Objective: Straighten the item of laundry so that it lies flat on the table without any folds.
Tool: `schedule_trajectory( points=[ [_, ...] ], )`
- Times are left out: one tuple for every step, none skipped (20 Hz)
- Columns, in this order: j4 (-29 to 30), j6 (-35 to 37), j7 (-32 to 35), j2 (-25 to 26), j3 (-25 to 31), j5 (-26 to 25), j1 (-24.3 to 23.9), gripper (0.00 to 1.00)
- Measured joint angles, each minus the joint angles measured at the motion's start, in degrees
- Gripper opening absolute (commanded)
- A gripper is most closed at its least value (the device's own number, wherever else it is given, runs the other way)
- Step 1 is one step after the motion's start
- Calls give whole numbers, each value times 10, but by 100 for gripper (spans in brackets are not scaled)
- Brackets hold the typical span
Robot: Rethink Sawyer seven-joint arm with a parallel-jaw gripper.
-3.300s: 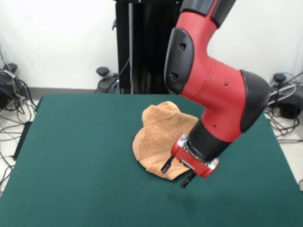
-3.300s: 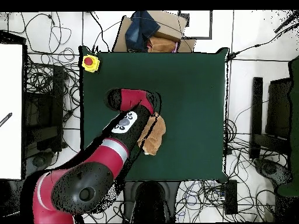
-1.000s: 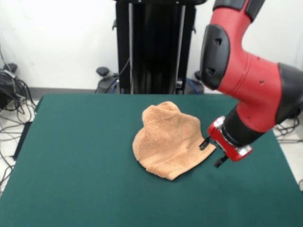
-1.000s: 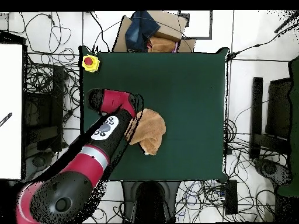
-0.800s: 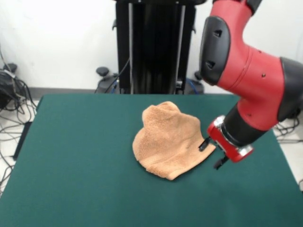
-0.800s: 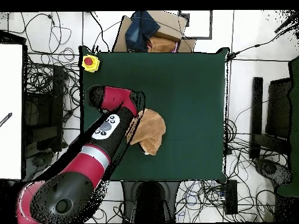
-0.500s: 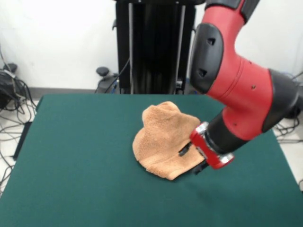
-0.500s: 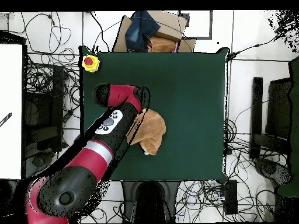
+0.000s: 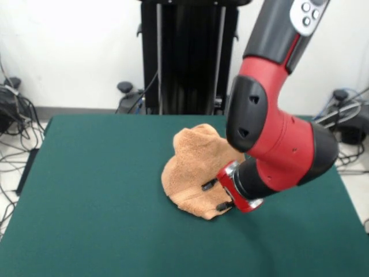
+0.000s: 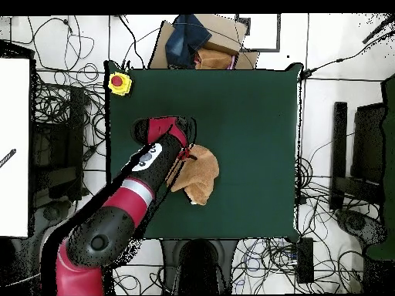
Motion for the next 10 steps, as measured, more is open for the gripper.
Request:
schedule_trajectory(
  points=[
    [-3, 3, 0, 4, -1, 0, 0, 100],
    [-8, 7, 0, 6, -6, 0, 0, 100],
    [-13, 11, 0, 7, -10, 0, 0, 100],
    [-16, 15, 1, 7, -11, 0, 0, 100],
    [-17, 16, 2, 8, -11, 1, 1, 100],
    [-18, 17, 2, 8, -11, 2, 2, 100],
    [-18, 17, 3, 8, -11, 2, 2, 100],
    [-17, 17, 4, 7, -11, 3, 3, 100],
    [-17, 17, 5, 7, -10, 4, 4, 100],
    [-15, 17, 5, 5, -10, 4, 5, 100]
  ],
)
